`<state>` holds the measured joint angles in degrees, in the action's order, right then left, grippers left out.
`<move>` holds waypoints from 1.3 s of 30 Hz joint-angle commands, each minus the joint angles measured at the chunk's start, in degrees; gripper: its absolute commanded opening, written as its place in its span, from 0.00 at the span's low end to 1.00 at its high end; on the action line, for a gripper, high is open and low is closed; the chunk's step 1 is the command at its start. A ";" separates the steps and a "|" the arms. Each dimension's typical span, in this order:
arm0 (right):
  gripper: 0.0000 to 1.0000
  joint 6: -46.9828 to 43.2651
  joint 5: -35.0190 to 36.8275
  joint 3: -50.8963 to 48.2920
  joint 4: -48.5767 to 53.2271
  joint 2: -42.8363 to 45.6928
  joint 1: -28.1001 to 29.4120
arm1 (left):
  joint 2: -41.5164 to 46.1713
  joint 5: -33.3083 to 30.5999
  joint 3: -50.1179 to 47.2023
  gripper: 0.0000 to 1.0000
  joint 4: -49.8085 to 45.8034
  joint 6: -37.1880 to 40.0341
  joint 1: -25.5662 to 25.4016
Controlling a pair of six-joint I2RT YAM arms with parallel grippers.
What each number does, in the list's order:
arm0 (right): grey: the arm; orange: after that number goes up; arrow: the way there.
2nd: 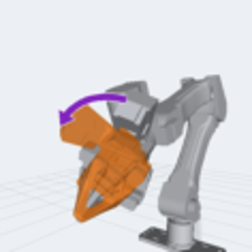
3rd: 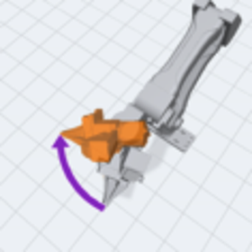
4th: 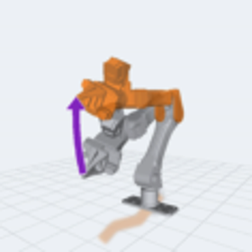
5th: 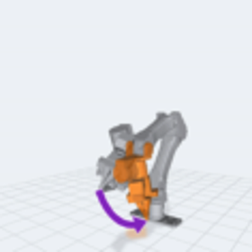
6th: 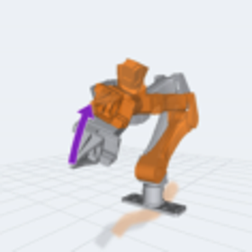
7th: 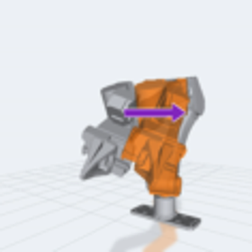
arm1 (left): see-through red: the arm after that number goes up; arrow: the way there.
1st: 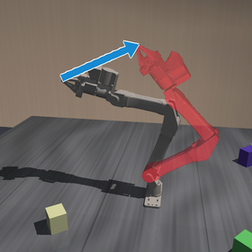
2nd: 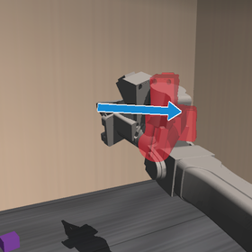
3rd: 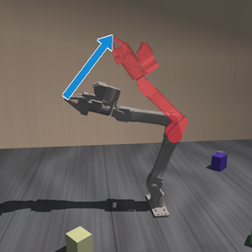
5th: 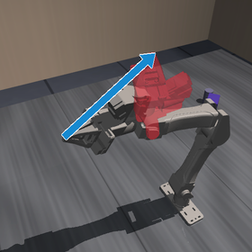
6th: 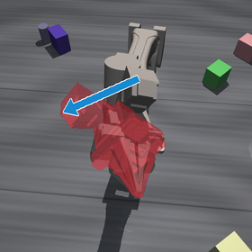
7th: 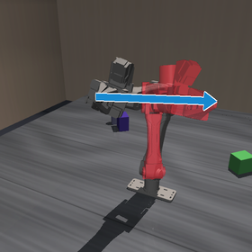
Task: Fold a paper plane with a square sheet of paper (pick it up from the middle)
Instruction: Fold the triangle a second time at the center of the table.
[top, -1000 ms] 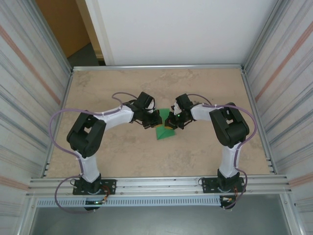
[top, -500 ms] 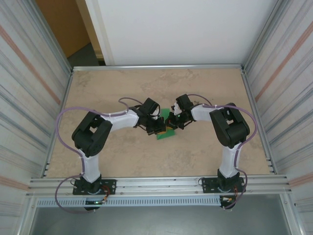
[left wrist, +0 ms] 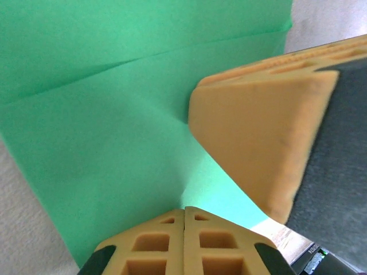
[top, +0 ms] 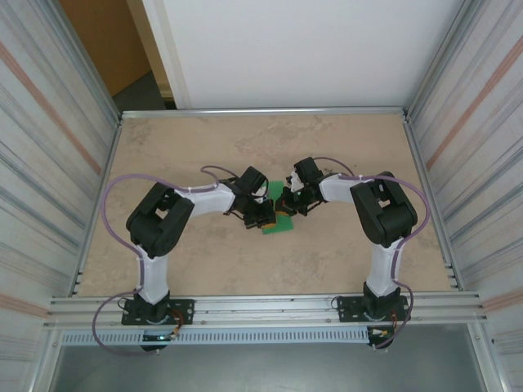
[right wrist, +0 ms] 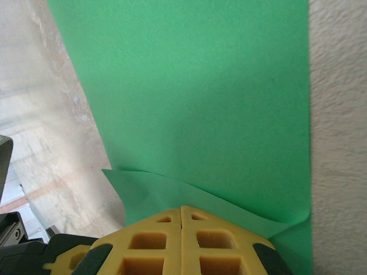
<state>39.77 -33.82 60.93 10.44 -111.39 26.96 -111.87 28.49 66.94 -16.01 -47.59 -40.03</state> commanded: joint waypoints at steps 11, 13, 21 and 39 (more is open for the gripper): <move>0.00 -1.30 8.50 -3.59 8.29 -5.16 -0.33 | -0.03 -1.07 -3.75 0.00 -1.05 0.74 0.22; 0.00 -1.22 8.81 -3.50 8.79 -5.61 -0.33 | 0.31 -0.65 -5.90 0.00 0.48 0.10 0.30; 0.00 -1.45 10.39 -4.63 10.26 -7.16 -0.58 | 2.11 3.37 -16.66 0.00 10.08 -2.83 0.90; 0.00 -1.37 9.84 -4.15 10.04 -7.60 -0.68 | 17.37 4.96 -20.82 0.00 18.34 -4.95 4.31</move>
<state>39.77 -35.70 60.90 10.46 -112.25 26.22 -95.64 32.18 42.19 2.68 -52.47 -36.40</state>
